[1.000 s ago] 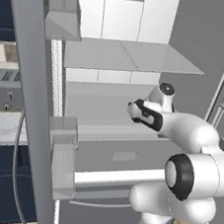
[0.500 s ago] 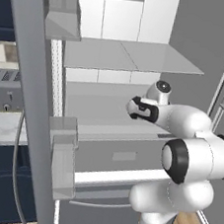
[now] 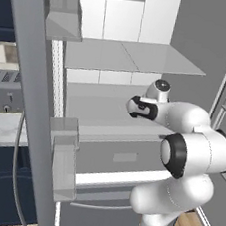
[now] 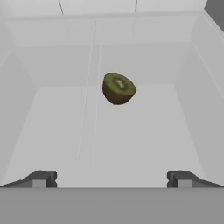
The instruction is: Retrieve the apple and kiwi from the fridge and place them into the bowl on the dining table.
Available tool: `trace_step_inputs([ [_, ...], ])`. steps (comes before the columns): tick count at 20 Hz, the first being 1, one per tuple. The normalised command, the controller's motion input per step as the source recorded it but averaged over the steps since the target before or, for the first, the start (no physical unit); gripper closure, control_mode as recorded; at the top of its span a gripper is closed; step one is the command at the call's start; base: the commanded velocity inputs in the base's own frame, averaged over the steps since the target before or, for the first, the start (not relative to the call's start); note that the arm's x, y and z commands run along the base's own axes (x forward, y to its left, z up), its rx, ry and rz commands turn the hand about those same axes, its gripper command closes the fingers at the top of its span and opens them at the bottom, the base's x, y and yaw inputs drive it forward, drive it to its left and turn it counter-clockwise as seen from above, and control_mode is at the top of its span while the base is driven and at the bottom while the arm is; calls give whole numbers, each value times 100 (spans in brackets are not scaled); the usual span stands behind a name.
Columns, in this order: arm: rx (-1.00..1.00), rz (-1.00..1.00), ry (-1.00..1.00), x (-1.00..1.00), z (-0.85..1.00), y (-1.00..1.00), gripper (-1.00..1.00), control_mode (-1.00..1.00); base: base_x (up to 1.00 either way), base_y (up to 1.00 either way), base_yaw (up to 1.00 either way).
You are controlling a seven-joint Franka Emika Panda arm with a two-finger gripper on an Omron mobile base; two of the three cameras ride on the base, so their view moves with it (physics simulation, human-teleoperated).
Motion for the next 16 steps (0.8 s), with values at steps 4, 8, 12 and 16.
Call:
trace_step_inputs([
  [4,0,-1,0,25,-5,0,-100,-100,0,0,0],
  [8,0,0,0,15,-2,0,-100,-100,0,0,0],
  [12,0,0,0,15,-4,-2,-100,-100,0,0,0],
  [16,0,0,0,14,-21,-8,-100,-100,0,0,0],
])
